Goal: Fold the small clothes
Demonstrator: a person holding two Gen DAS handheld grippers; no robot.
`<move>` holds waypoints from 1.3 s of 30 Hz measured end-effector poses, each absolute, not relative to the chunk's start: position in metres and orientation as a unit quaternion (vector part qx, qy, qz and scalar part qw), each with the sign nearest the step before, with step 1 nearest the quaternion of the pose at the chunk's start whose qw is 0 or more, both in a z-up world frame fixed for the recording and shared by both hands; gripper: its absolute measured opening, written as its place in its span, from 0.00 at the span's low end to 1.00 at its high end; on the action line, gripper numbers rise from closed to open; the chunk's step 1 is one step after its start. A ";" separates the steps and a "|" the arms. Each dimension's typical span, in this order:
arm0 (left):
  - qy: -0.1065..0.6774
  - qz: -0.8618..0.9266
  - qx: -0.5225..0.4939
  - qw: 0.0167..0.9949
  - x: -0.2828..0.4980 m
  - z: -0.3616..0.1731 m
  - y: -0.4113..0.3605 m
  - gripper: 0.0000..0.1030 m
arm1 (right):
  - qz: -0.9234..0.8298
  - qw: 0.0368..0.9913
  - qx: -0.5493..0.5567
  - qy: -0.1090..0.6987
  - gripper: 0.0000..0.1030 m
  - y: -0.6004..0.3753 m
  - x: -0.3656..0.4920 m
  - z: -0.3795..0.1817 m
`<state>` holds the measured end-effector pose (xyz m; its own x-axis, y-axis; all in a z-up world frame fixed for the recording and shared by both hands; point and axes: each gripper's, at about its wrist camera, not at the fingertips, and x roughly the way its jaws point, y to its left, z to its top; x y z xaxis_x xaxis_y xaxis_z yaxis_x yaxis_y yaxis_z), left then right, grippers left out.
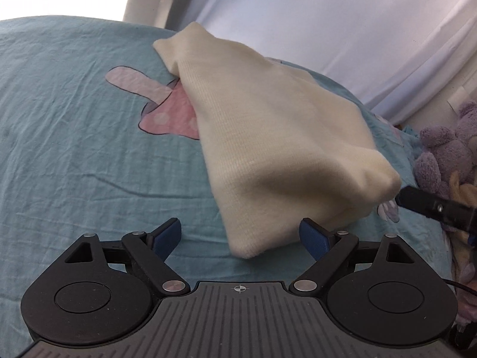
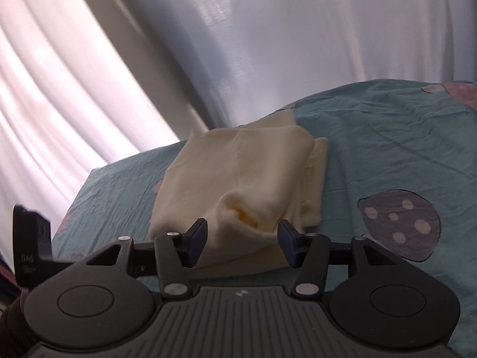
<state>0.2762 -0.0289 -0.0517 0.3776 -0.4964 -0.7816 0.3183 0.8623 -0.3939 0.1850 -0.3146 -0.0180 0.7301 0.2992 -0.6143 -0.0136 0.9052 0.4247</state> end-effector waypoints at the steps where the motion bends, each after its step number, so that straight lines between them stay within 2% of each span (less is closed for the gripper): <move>1: 0.501 -0.245 -0.091 0.825 0.276 -0.052 -0.027 0.89 | 0.092 0.907 0.186 0.365 0.54 -0.310 0.185 -0.020; 3: 0.501 -0.244 -0.090 0.826 0.276 -0.052 -0.027 0.89 | 0.090 0.907 0.179 0.371 0.55 -0.306 0.188 -0.025; 10: 0.501 -0.243 -0.079 0.826 0.271 -0.049 -0.027 0.90 | 0.097 0.871 0.306 0.372 0.55 -0.320 0.205 -0.052; 15: 0.502 -0.237 -0.088 0.827 0.271 -0.048 -0.021 0.90 | 0.123 0.853 0.337 0.378 0.55 -0.314 0.208 -0.070; 17: 0.503 -0.233 -0.091 0.828 0.271 -0.048 -0.019 0.90 | 0.125 0.848 0.346 0.382 0.49 -0.311 0.213 -0.075; 18: 0.503 -0.231 -0.093 0.828 0.271 -0.048 -0.018 0.90 | 0.129 0.847 0.347 0.381 0.39 -0.308 0.215 -0.076; 19: 0.503 -0.229 -0.095 0.828 0.271 -0.047 -0.017 0.90 | 0.134 0.848 0.344 0.380 0.36 -0.304 0.216 -0.075; 23: 0.505 -0.224 -0.096 0.828 0.271 -0.047 -0.013 0.91 | 0.144 0.848 0.334 0.387 0.36 -0.288 0.224 -0.079; 24: 0.505 -0.222 -0.097 0.828 0.271 -0.047 -0.012 0.91 | 0.143 0.846 0.334 0.389 0.33 -0.285 0.226 -0.081; 25: 0.505 -0.220 -0.098 0.829 0.271 -0.047 -0.010 0.91 | 0.138 0.848 0.330 0.390 0.20 -0.281 0.228 -0.082; 26: 0.505 -0.219 -0.098 0.829 0.271 -0.046 -0.009 0.91 | 0.132 0.853 0.323 0.388 0.12 -0.277 0.229 -0.082; 28: 0.502 -0.214 -0.100 0.832 0.271 -0.044 -0.006 0.91 | 0.124 0.860 0.310 0.387 0.07 -0.270 0.230 -0.082; 33: 0.484 -0.205 -0.119 0.842 0.275 -0.032 0.008 0.92 | 0.172 0.834 0.377 0.364 0.06 -0.273 0.220 -0.077; 36: 0.484 -0.199 -0.126 0.842 0.282 -0.030 0.009 0.92 | 0.175 0.808 0.409 0.386 0.06 -0.279 0.217 -0.094; 39: 0.481 -0.205 -0.114 0.845 0.283 -0.026 0.005 0.92 | 0.141 0.824 0.354 0.419 0.09 -0.285 0.212 -0.096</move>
